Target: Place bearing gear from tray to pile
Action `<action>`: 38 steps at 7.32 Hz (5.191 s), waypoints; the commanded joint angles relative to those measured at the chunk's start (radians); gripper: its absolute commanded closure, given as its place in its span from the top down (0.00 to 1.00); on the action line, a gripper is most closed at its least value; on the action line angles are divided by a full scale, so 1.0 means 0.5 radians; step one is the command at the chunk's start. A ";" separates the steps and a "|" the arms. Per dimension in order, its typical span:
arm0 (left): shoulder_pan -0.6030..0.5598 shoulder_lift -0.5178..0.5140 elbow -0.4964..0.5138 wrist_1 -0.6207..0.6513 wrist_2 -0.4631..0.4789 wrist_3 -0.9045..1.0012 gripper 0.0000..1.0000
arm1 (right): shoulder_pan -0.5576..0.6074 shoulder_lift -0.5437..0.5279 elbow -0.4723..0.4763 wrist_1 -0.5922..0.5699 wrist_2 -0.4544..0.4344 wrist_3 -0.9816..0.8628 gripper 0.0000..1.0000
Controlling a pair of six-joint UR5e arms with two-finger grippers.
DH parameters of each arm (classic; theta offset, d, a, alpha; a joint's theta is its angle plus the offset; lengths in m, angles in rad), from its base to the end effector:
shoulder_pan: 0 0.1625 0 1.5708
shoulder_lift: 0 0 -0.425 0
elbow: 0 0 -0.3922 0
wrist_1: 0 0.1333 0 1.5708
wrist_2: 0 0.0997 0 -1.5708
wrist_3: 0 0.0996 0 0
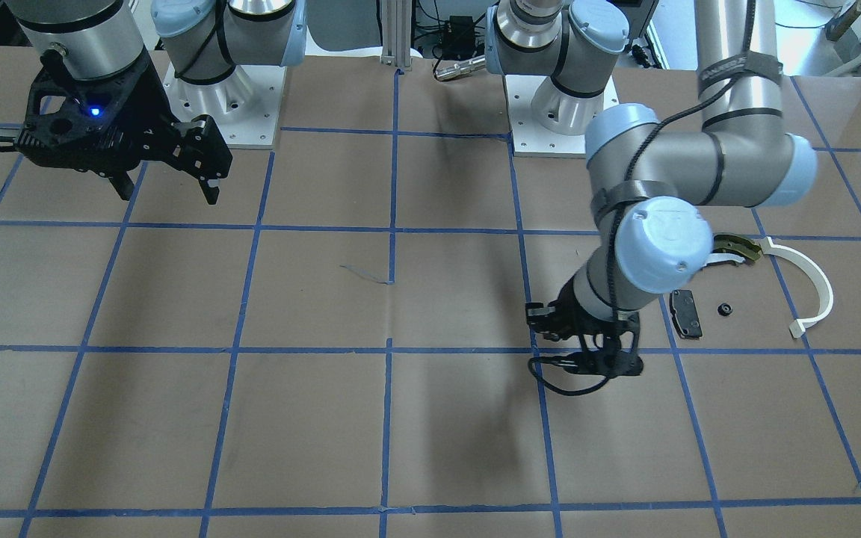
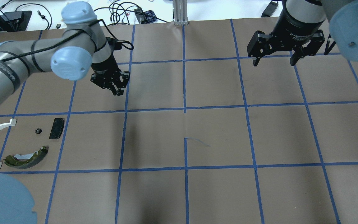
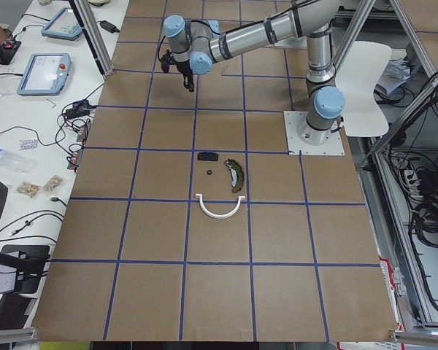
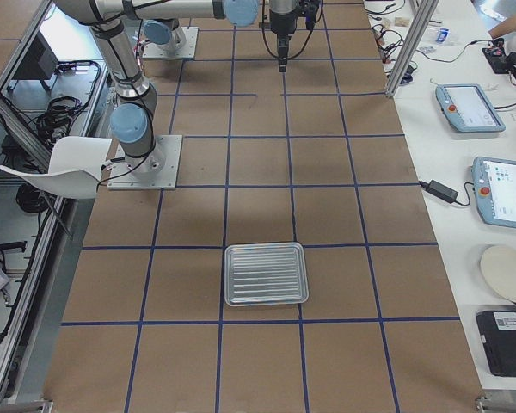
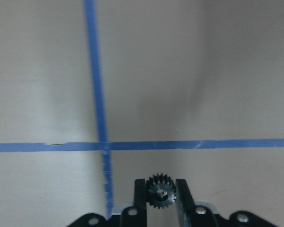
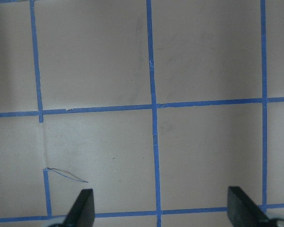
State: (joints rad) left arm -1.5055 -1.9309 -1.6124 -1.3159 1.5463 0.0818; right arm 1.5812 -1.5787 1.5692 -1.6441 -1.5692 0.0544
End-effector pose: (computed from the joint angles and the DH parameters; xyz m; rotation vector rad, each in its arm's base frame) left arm -0.0966 -0.6024 0.2938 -0.0228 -3.0983 -0.2244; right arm 0.1386 -0.4950 0.5002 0.0689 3.1339 -0.1297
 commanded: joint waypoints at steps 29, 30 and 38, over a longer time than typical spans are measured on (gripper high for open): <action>0.362 0.361 0.162 -0.405 0.027 0.172 1.00 | 0.001 -0.003 0.031 -0.019 0.000 0.029 1.00; 0.205 0.395 0.184 -0.454 0.021 0.058 1.00 | 0.001 -0.006 0.031 -0.019 0.000 0.029 1.00; -0.216 0.640 -0.036 -0.323 -0.008 -0.151 1.00 | 0.001 -0.006 0.034 -0.019 0.000 0.029 1.00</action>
State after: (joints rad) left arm -1.5831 -1.6192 -1.5997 -1.5146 1.4696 0.0047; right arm 1.5815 -1.5811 1.5851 -1.6536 -1.5693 0.0690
